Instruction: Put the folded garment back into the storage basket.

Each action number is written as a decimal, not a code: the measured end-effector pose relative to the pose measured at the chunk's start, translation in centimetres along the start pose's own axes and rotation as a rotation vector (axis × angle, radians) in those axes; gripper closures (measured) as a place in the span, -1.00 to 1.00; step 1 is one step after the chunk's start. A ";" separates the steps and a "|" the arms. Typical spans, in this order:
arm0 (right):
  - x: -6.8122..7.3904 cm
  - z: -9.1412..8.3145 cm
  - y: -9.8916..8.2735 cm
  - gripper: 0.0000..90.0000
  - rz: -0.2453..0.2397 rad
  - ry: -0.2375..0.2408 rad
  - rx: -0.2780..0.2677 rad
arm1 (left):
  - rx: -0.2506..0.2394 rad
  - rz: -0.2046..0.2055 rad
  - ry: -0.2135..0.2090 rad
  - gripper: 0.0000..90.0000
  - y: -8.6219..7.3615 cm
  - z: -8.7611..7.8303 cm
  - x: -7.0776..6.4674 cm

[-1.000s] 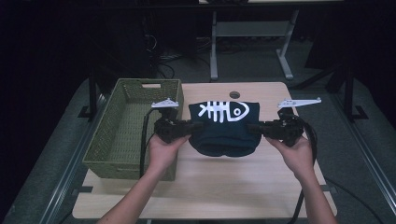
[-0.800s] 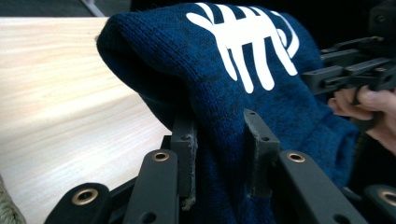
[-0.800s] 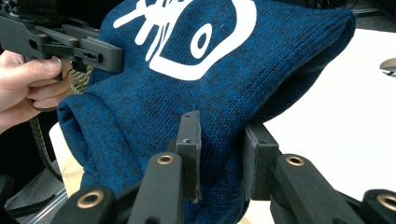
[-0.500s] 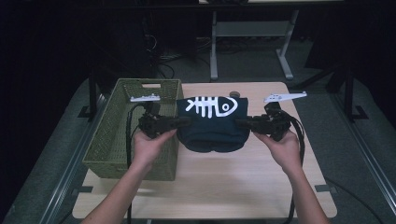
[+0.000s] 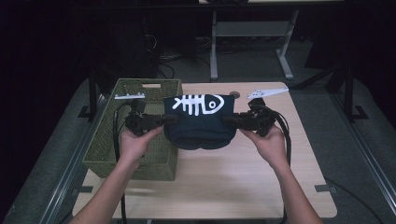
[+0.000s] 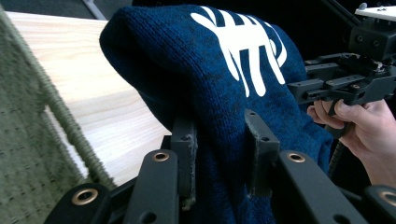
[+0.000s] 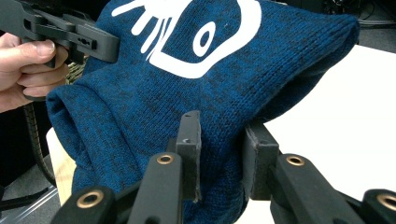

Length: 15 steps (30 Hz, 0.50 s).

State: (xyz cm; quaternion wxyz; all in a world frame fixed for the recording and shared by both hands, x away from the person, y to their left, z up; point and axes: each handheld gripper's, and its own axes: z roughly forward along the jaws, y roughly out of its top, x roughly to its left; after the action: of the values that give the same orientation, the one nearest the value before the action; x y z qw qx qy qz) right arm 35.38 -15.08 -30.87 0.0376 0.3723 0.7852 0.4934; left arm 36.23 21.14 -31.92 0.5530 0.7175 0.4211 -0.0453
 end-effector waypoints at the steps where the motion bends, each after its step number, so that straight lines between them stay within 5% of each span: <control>1: 0.2 0.3 0.2 0.59 -0.005 0.001 -0.001 | 0.002 -0.003 0.005 0.55 0.0 -0.3 0.2; 15: 1.4 2.4 1.4 0.59 -0.024 0.012 0.014 | -0.004 -0.008 0.035 0.55 0.0 -2.5 1.3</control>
State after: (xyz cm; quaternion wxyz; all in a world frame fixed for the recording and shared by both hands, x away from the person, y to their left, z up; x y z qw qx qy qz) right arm 36.19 -12.07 -30.57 0.0365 0.3600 0.7933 0.4897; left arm 36.06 23.91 -31.63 0.5468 0.7154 0.4337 -0.0340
